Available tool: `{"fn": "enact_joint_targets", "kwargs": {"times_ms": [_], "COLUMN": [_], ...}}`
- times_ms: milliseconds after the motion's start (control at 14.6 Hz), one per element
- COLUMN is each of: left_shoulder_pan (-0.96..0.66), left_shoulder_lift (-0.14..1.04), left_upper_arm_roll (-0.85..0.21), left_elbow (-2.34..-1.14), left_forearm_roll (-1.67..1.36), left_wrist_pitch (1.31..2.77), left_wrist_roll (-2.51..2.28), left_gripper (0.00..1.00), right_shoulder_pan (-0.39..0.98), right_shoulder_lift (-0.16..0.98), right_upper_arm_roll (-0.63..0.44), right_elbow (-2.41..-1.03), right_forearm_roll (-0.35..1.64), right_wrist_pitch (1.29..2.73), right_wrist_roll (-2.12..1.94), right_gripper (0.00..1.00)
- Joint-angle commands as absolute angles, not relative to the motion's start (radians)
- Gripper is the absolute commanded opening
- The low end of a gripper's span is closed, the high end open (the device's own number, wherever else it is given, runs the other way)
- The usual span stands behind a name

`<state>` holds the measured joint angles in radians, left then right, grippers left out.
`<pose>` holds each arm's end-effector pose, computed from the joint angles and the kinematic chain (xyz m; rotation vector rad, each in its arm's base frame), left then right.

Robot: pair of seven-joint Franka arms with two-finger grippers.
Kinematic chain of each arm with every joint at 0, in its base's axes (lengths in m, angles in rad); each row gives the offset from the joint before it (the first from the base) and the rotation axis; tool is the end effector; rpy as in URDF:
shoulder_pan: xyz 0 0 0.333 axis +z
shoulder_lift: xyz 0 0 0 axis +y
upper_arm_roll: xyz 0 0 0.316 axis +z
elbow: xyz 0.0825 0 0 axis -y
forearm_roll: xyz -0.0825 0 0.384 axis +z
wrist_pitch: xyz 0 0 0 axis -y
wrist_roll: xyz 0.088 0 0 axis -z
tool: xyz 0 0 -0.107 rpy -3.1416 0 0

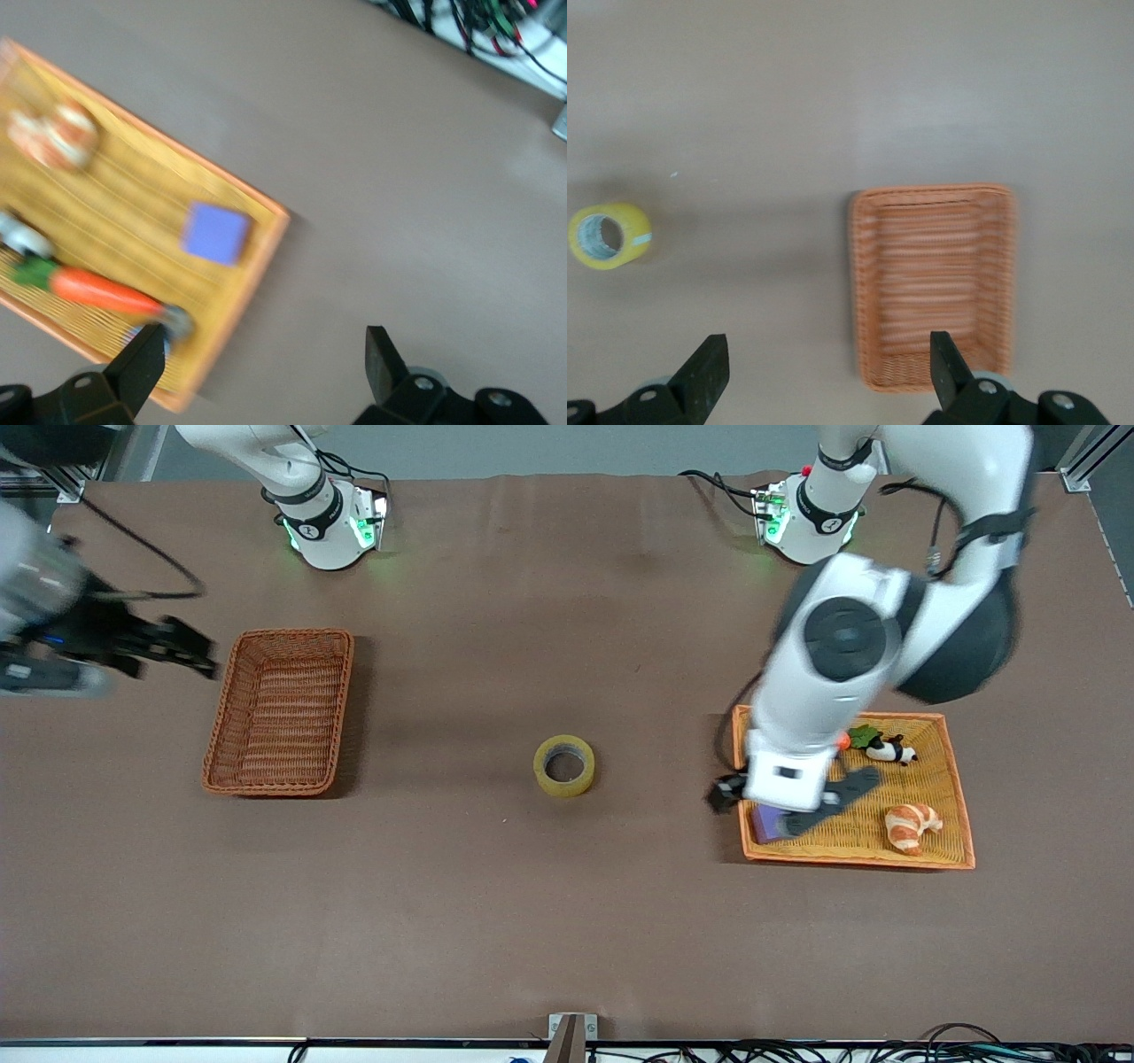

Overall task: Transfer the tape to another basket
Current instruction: 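Grasp the tape with the right gripper while the left gripper withdraws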

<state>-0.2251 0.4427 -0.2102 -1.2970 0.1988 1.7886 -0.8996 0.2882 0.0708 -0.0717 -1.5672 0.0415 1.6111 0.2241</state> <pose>0.6482 -0.2508 0.5028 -3.0114 -0.6881 -0.1720 0.5636 0.1298 0.5897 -3.1115 0.0151 0.0529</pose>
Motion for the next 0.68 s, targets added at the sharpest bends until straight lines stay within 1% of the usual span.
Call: {"fn": "enact_joint_targets", "kwargs": {"times_ms": [0,205,342,478,615], "left_shoulder_pan": [-0.114,-0.032,-0.02,-0.017,0.015], "left_shoulder_lift": [0.345,0.267,0.226,0.192,0.17], "left_upper_arm_roll": [-0.225,-0.225,-0.224,-0.222,-0.227], "left_elbow": [-1.325,-1.328,-1.327,-1.327,-1.327], "left_forearm_roll": [0.201,0.195,0.193,0.192,0.152], "left_wrist_pitch": [1.715,1.62,1.582,1.533,1.52], "left_wrist_roll": [-0.687,-0.499,-0.433,-0.381,-0.364], "left_gripper": [1.0,1.0,1.0,1.0,1.0], "right_shoulder_pan": [0.428,0.569,0.645,0.684,0.713], "right_shoulder_lift": [0.191,0.354,0.463,0.541,0.619], "right_upper_arm_roll": [-0.081,-0.081,-0.081,-0.081,-0.081], "right_elbow": [-1.571,-1.566,-1.563,-1.562,-1.555], "right_forearm_roll": [0.049,0.052,0.054,0.055,0.055], "right_wrist_pitch": [1.716,1.889,2.02,2.109,2.198], "right_wrist_roll": [0.293,0.421,0.509,0.538,0.578], "right_gripper": [1.0,1.0,1.0,1.0,1.0]}}
